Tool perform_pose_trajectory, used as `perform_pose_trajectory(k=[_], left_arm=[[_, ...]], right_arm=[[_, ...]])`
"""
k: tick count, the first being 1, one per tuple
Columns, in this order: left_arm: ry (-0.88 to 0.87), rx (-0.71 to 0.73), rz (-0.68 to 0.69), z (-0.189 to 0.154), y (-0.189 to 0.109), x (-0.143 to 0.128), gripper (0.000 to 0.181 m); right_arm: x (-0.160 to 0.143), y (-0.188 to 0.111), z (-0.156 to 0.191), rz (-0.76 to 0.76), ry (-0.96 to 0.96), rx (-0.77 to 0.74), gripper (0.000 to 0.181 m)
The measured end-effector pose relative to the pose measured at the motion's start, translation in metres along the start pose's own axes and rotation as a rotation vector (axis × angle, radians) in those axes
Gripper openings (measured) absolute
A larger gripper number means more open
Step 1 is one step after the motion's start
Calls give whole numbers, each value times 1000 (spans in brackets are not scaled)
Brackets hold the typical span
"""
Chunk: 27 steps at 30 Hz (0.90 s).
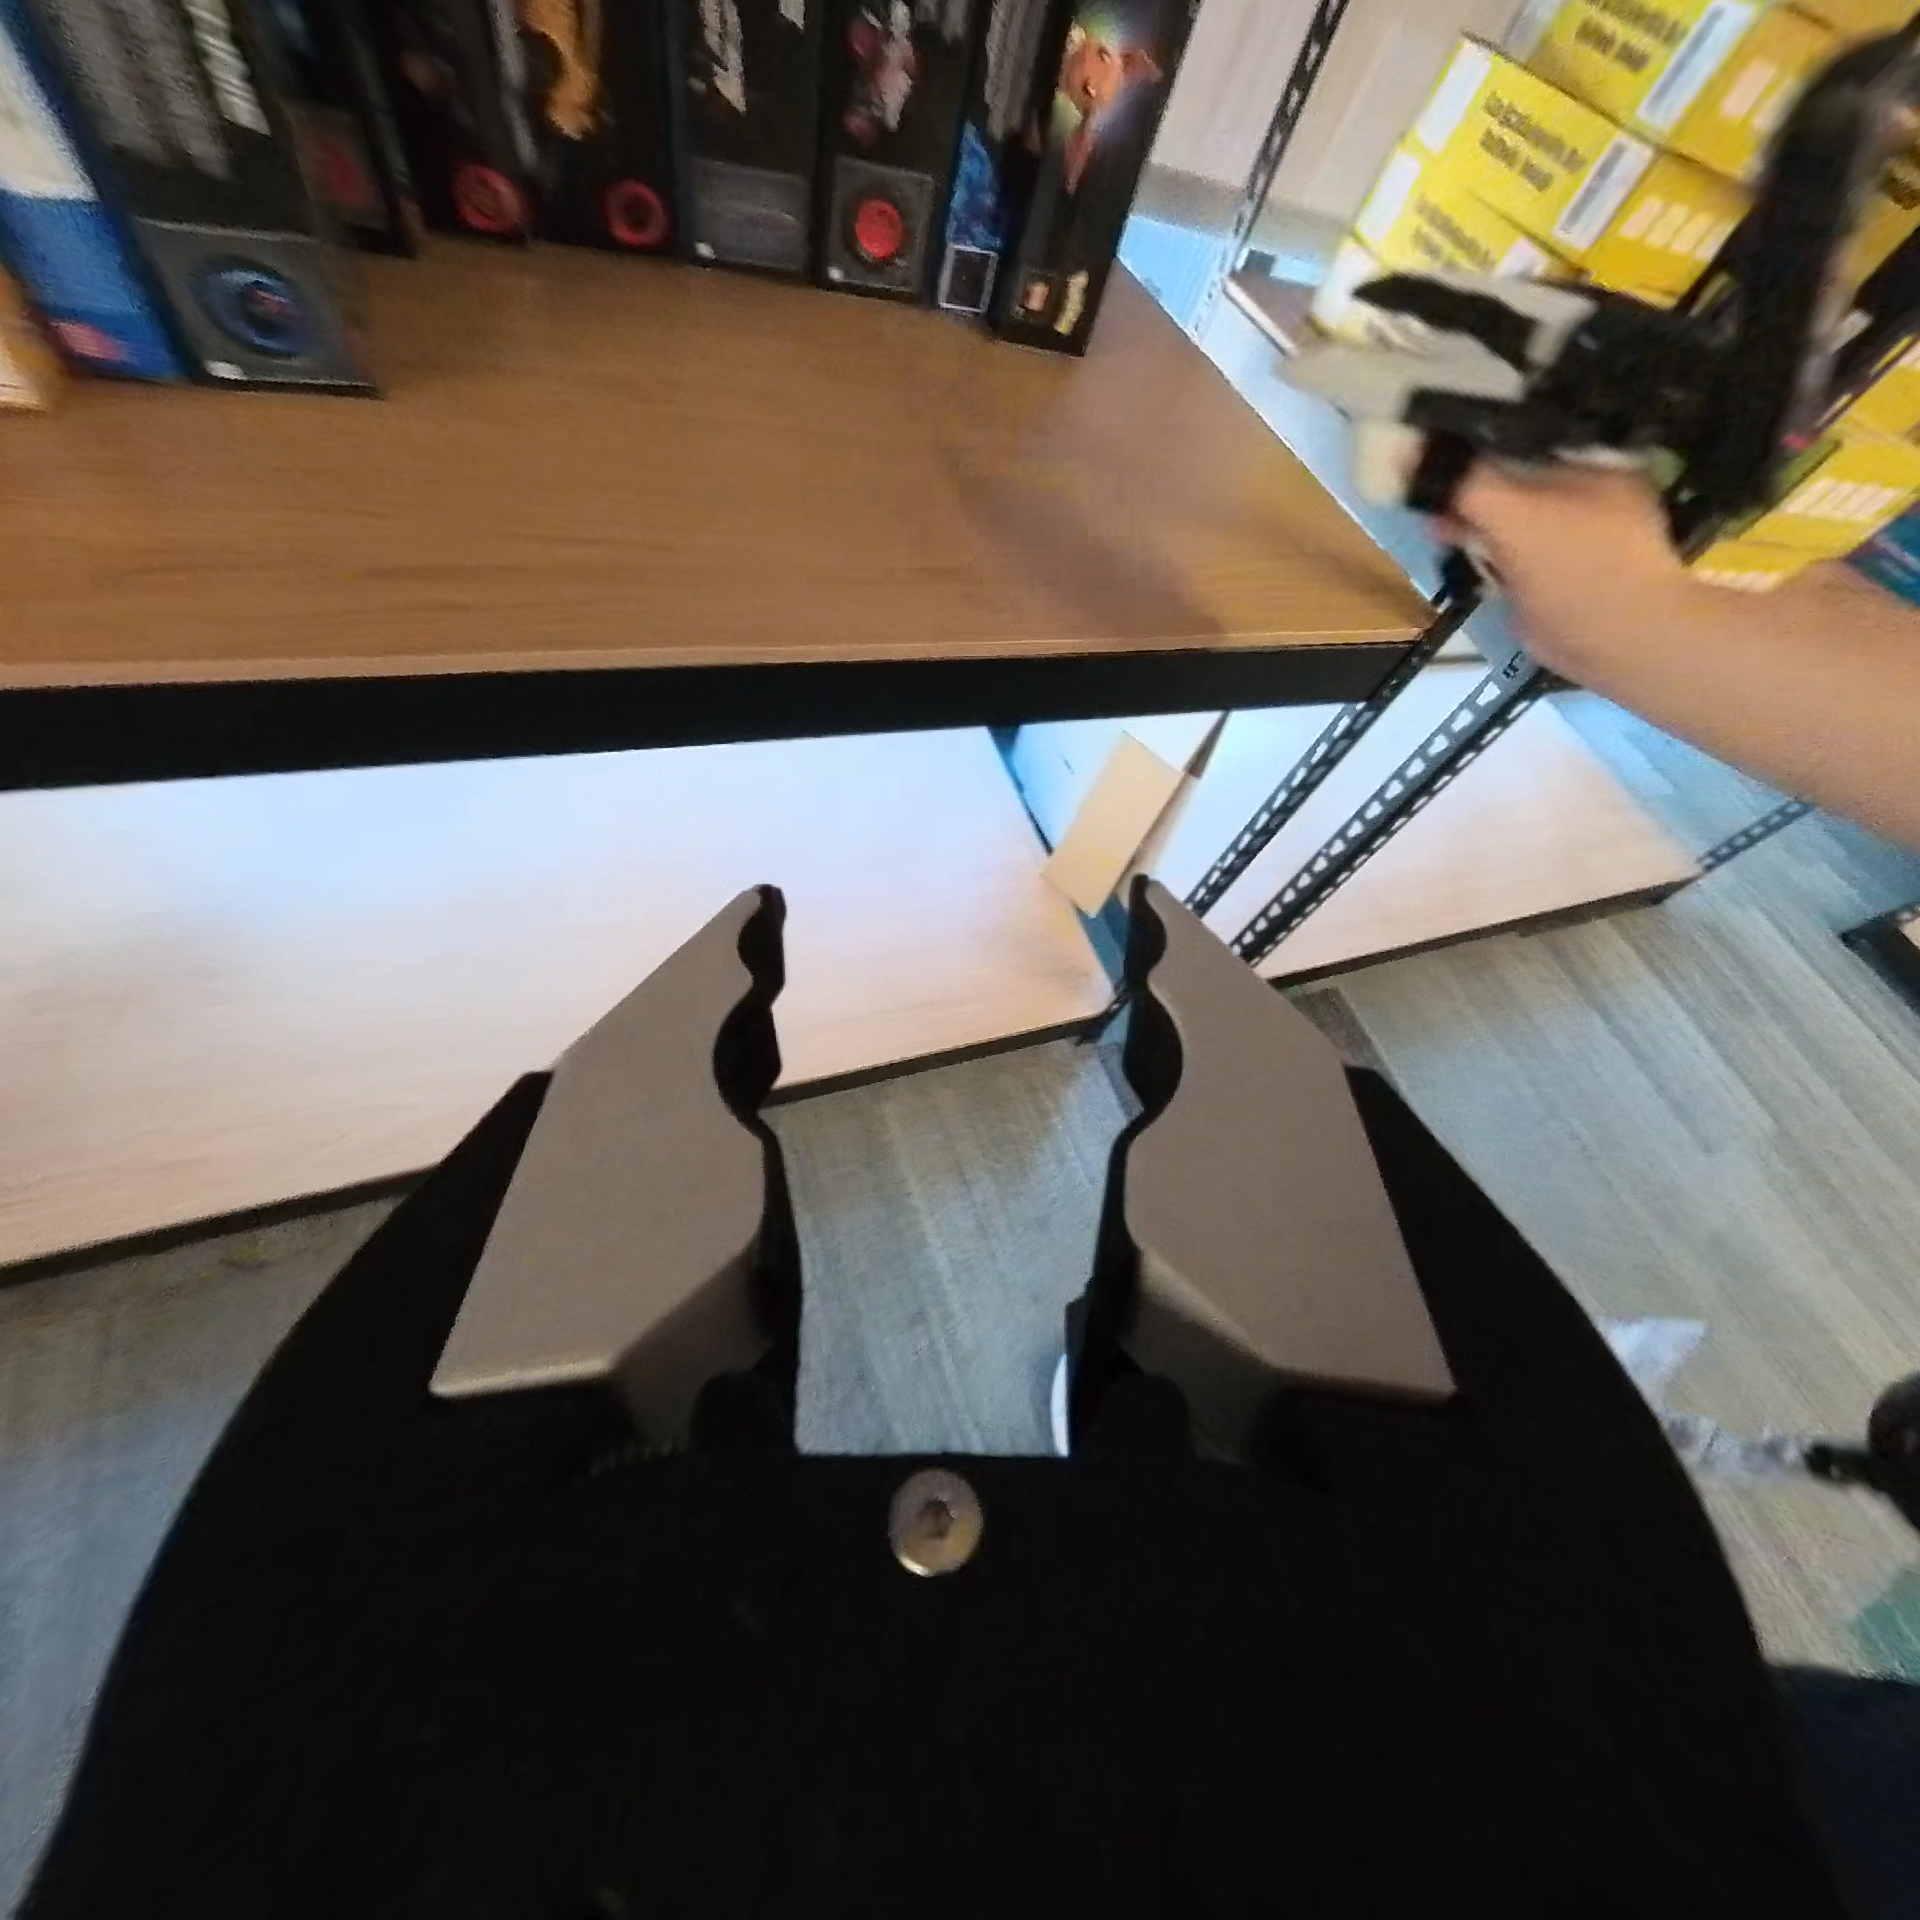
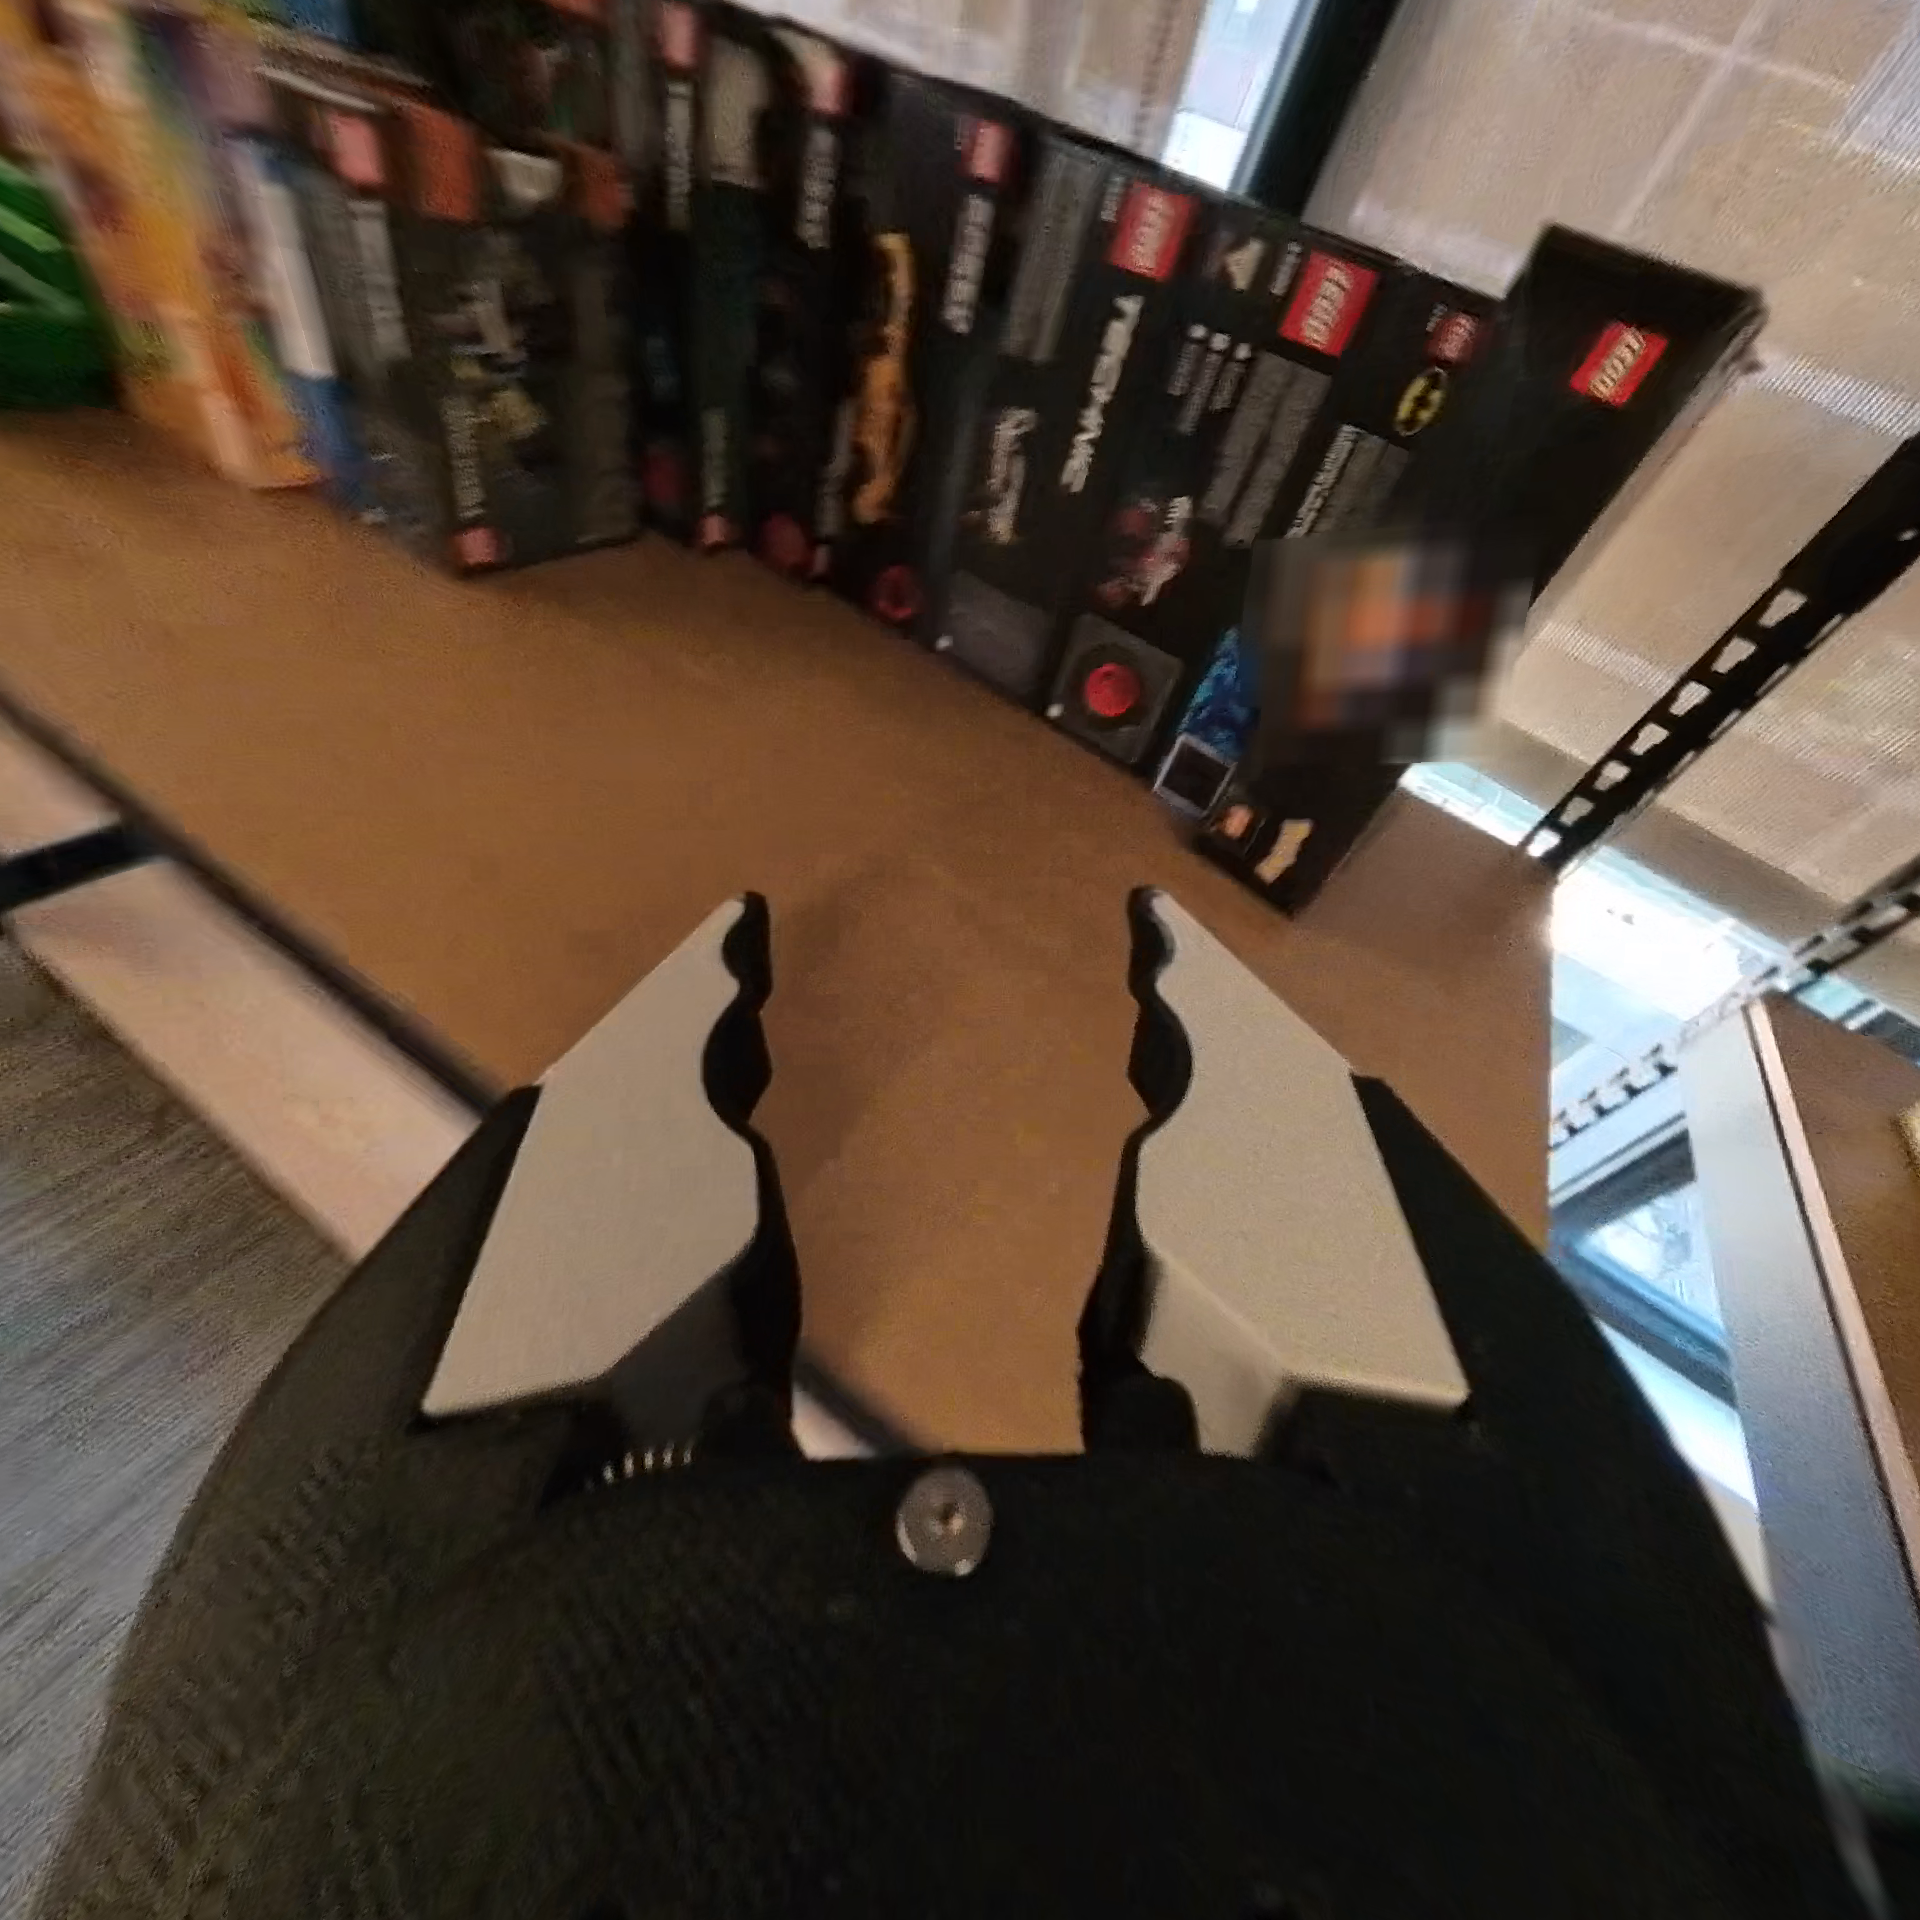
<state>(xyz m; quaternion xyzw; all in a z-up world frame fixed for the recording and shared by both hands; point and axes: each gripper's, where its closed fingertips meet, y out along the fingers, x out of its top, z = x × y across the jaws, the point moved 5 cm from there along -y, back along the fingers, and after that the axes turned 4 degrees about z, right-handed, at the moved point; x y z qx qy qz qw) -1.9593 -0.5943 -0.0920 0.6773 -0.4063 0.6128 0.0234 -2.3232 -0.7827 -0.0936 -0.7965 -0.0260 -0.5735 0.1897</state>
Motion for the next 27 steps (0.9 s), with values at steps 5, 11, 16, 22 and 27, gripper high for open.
perform_pose_trajectory(k=[5,11,16,22,27], left_arm=[[47,149,-22,29,-178,-6,65],[100,367,-15,39,-393,-17,67],[117,587,-210,29,-540,0,54],[129,692,-318,31,-625,12,57],[90,618,-390,40,-623,30,69]], right_arm=[[27,-165,89,145,63,38,50],[122,-292,118,162,105,-108,40],[222,-316,120,40,13,-236,60],[298,-316,127,-113,213,-164,96],[335,-341,134,-216,333,-119,81]])
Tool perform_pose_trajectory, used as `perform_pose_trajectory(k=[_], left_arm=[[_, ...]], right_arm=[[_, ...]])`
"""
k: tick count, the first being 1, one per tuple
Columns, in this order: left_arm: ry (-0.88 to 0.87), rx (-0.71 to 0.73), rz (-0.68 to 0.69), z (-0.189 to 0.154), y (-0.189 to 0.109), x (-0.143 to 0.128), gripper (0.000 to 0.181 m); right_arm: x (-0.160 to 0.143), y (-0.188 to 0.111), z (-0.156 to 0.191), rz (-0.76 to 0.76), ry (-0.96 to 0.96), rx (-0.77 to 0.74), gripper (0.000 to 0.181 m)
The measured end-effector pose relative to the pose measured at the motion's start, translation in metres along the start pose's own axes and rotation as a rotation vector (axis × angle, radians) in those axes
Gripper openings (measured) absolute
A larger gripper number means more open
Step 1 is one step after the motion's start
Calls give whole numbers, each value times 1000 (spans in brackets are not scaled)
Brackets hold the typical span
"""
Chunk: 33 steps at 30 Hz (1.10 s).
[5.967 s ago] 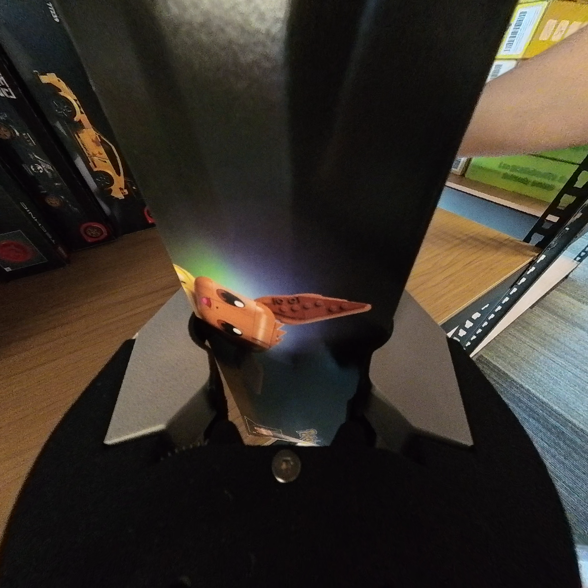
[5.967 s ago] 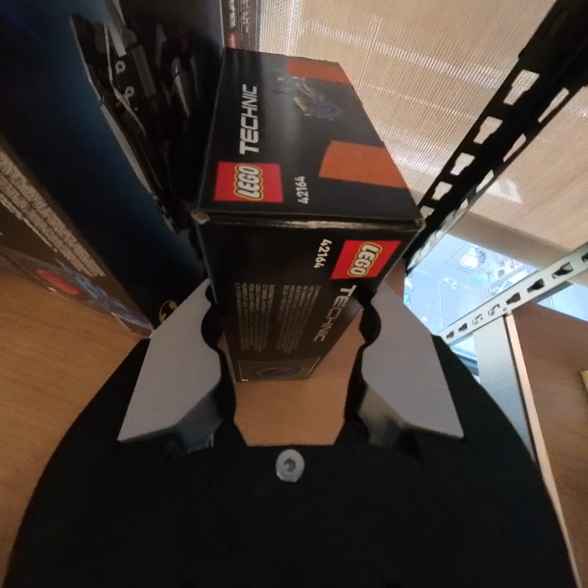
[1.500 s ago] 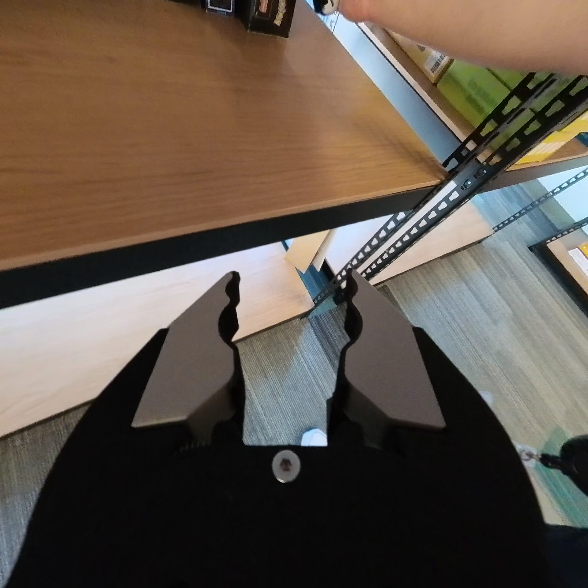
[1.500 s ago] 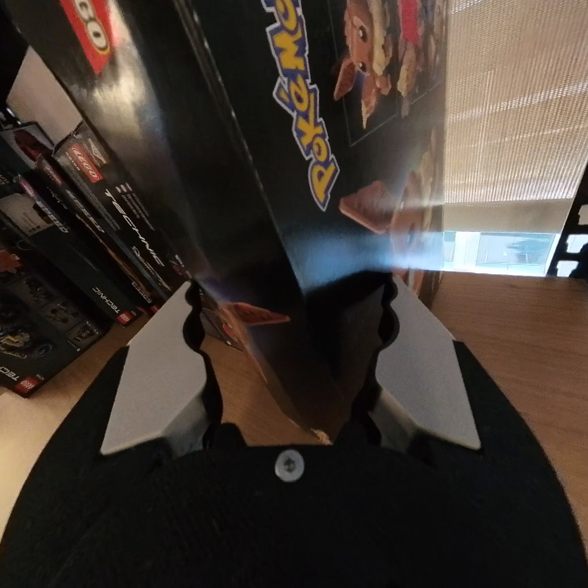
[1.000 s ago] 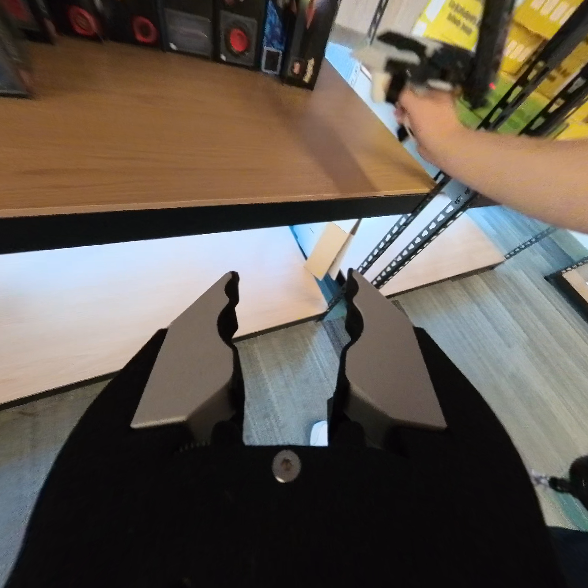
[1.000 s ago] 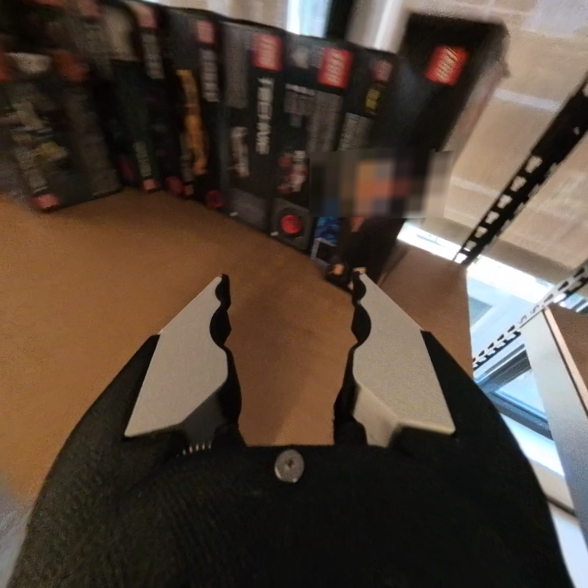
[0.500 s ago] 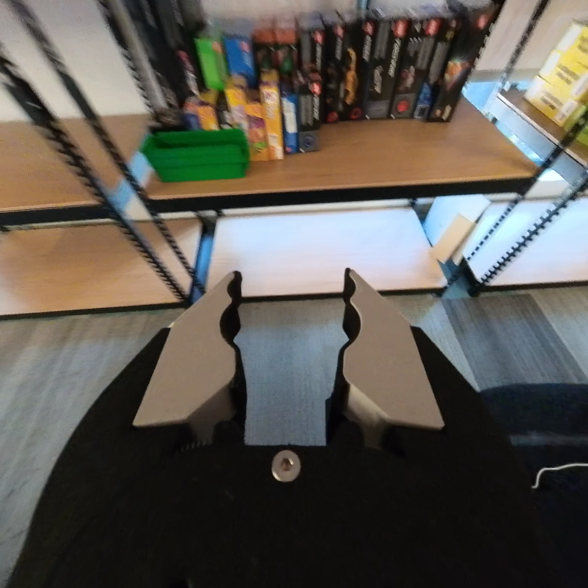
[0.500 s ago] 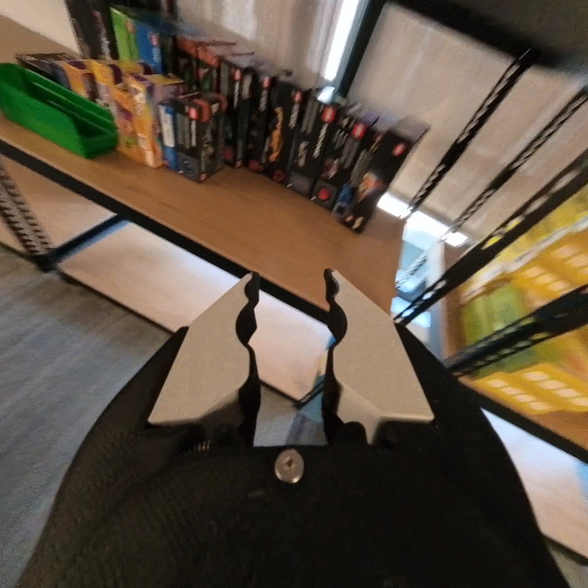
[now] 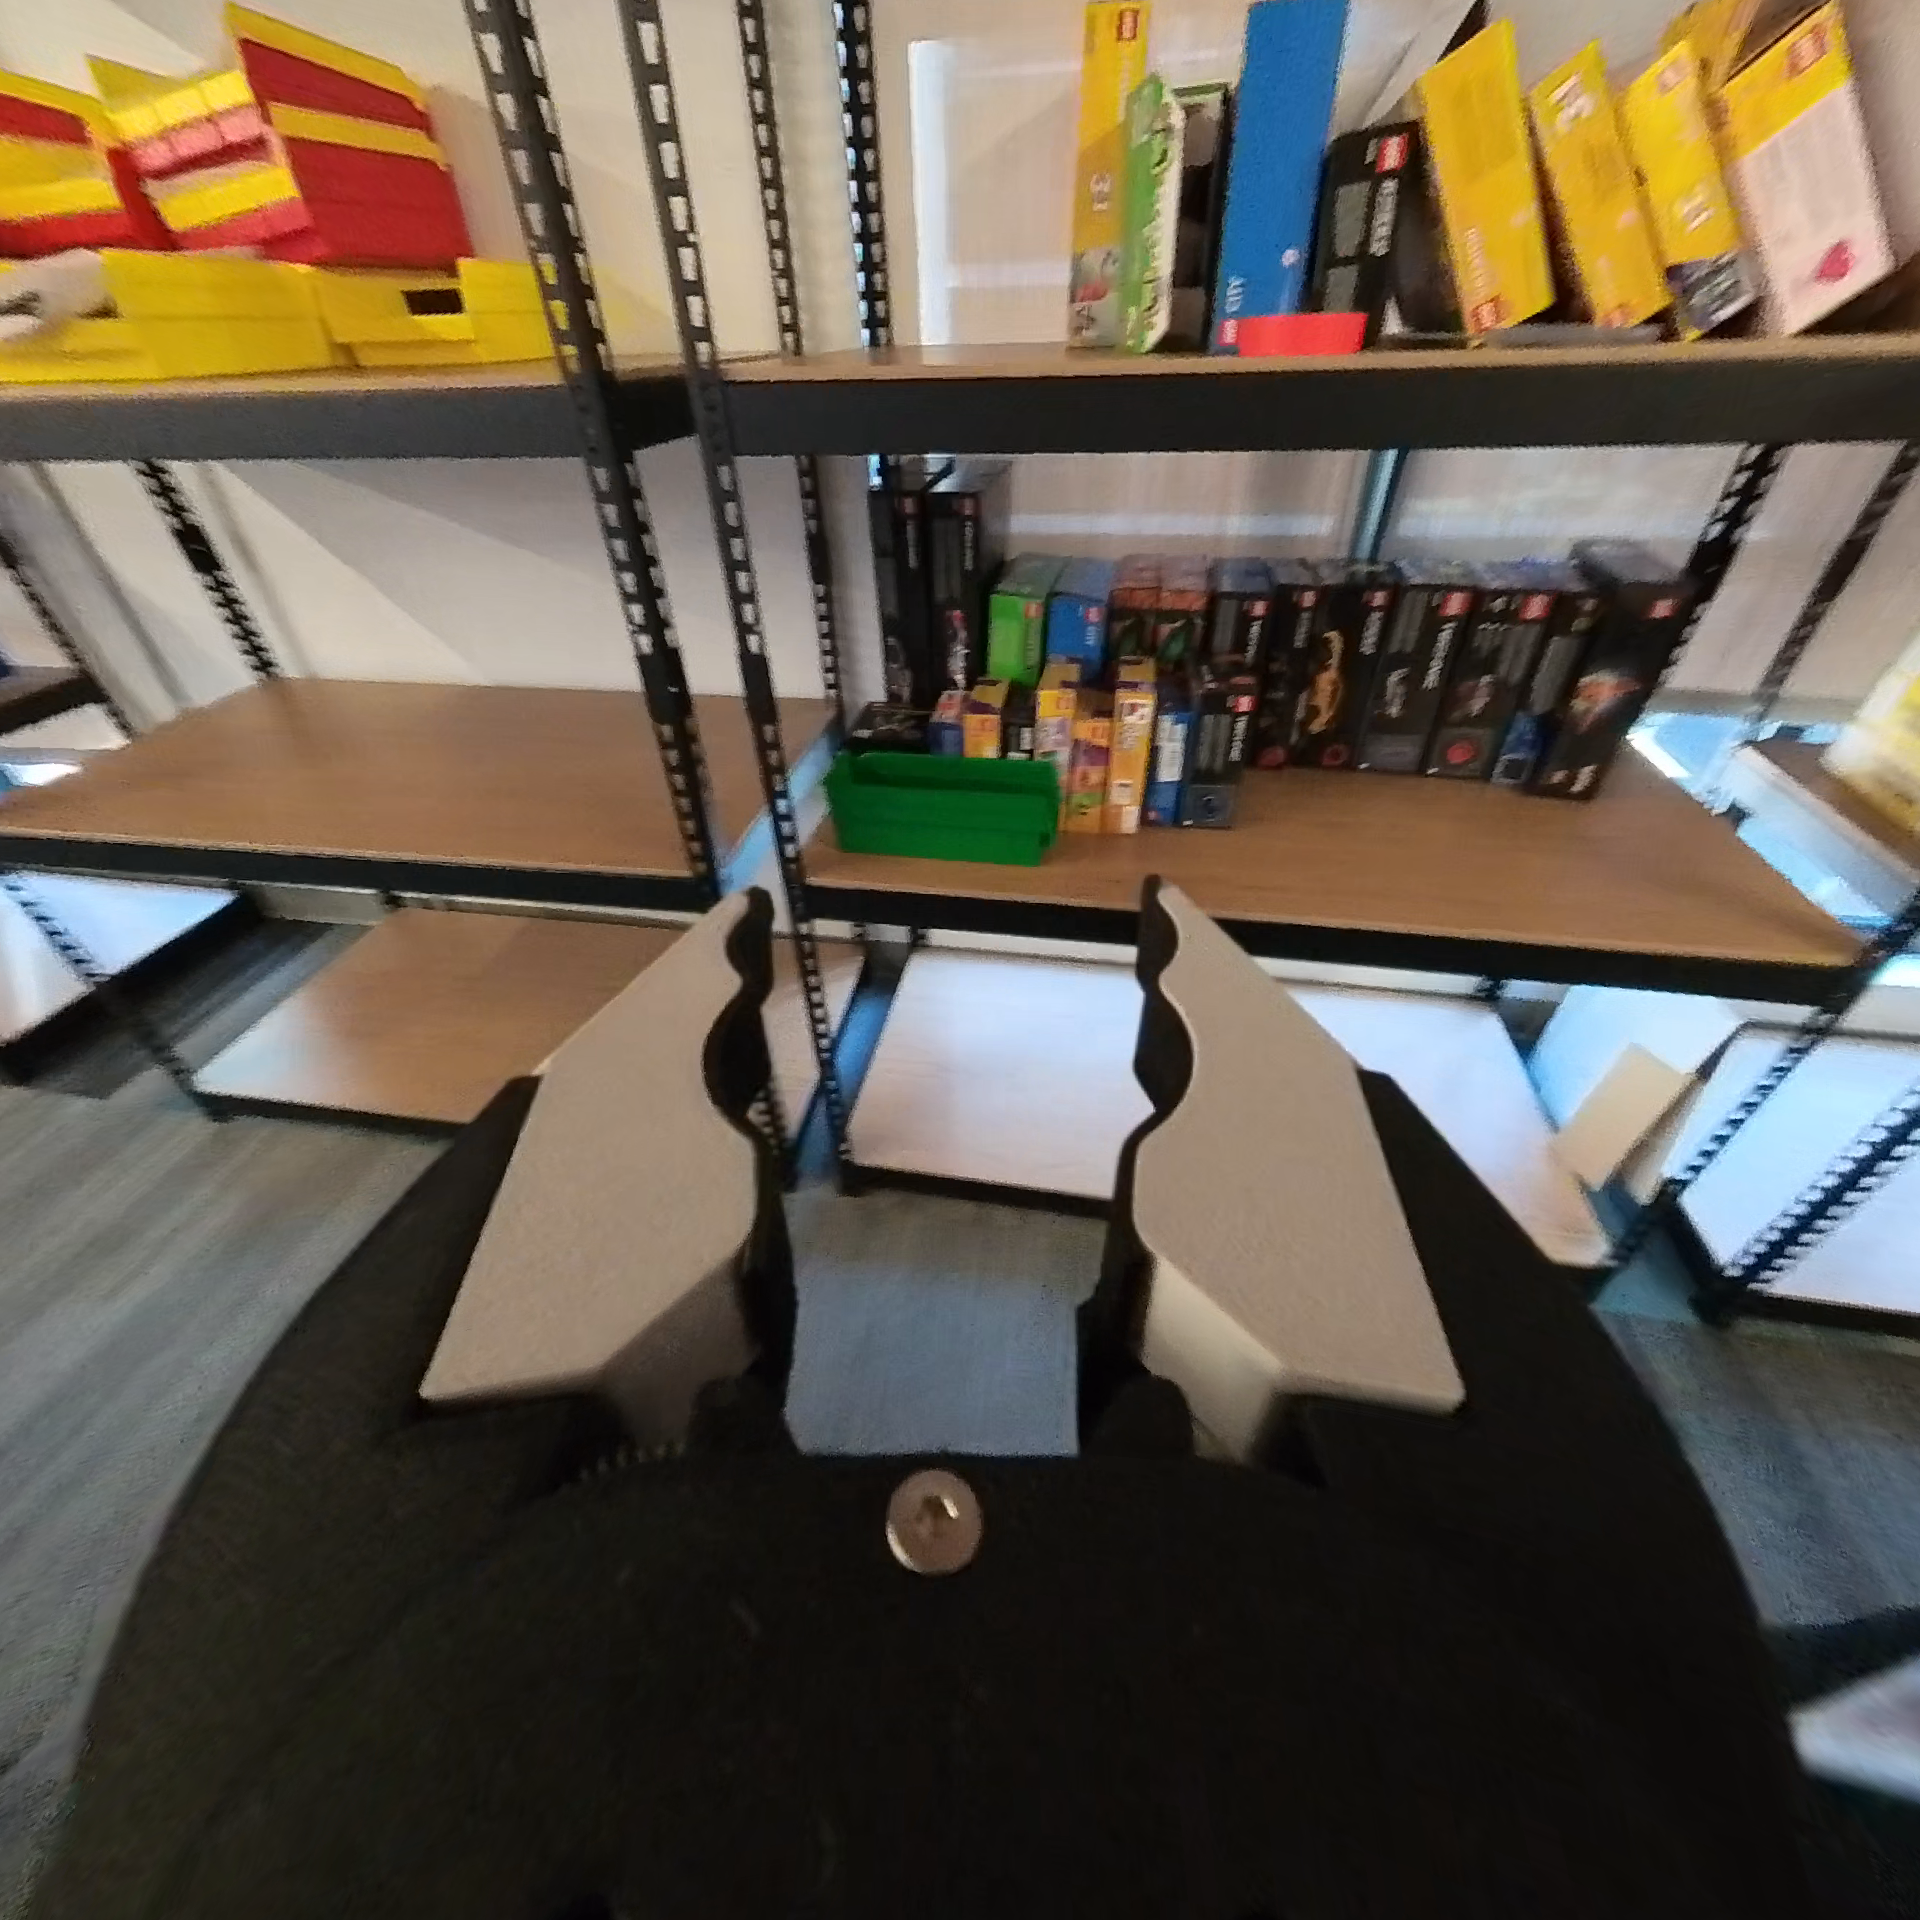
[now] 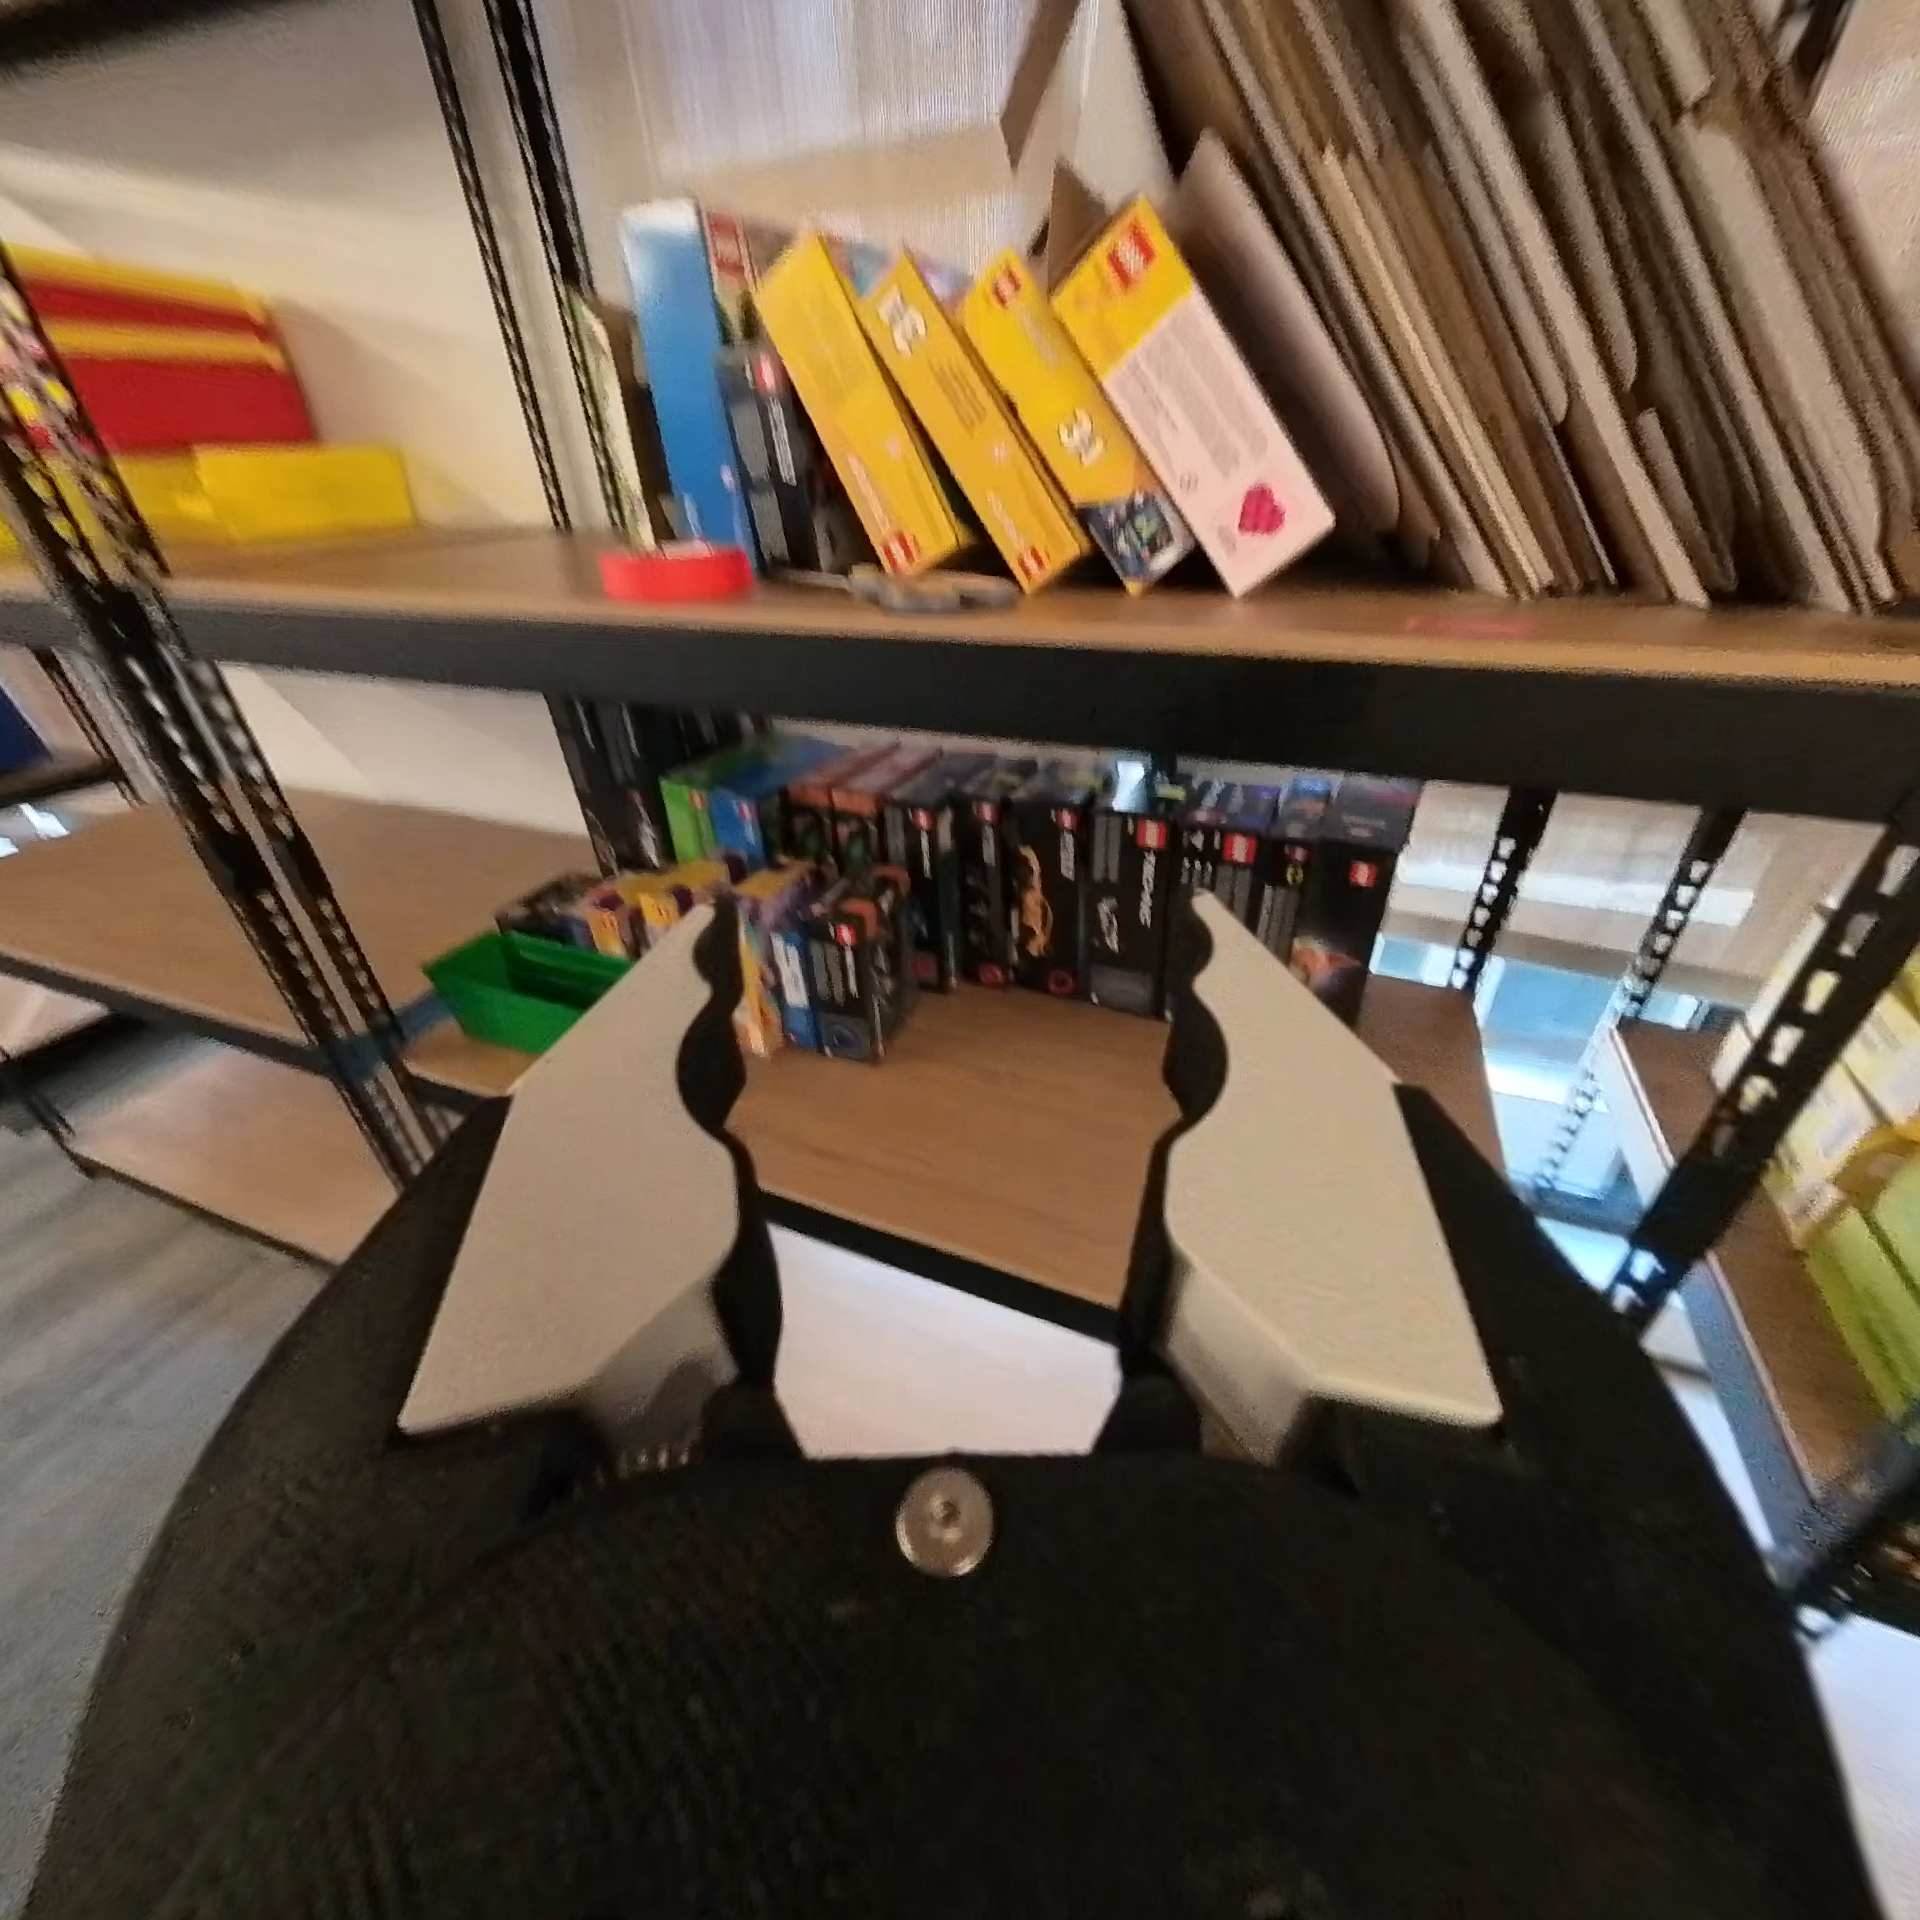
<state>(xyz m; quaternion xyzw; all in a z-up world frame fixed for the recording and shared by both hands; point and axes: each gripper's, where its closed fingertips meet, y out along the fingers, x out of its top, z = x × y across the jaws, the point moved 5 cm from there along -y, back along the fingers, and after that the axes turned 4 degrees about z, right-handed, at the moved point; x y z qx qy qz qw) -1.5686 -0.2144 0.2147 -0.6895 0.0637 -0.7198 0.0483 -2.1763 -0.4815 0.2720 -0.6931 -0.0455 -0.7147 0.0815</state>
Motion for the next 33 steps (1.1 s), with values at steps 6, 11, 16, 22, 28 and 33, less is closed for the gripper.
perform_pose_trajectory(k=[6,11,16,22,28,33], left_arm=[[-15,-112,-16,-14,47,20,73],[-72,-212,-76,-38,86,33,71],[-87,-363,2,-80,150,23,70],[29,-461,-36,-119,248,81,70],[62,-460,-86,-128,309,133,70],[-3,-369,-51,-109,335,108,68]], right_arm=[[41,-32,12,-105,-175,-19,66],[59,-47,1,-132,-171,-34,49],[52,-11,-2,-110,-225,20,41],[39,82,30,-119,-262,171,46],[38,159,36,-71,-384,139,56],[51,211,9,-74,-441,85,56]])
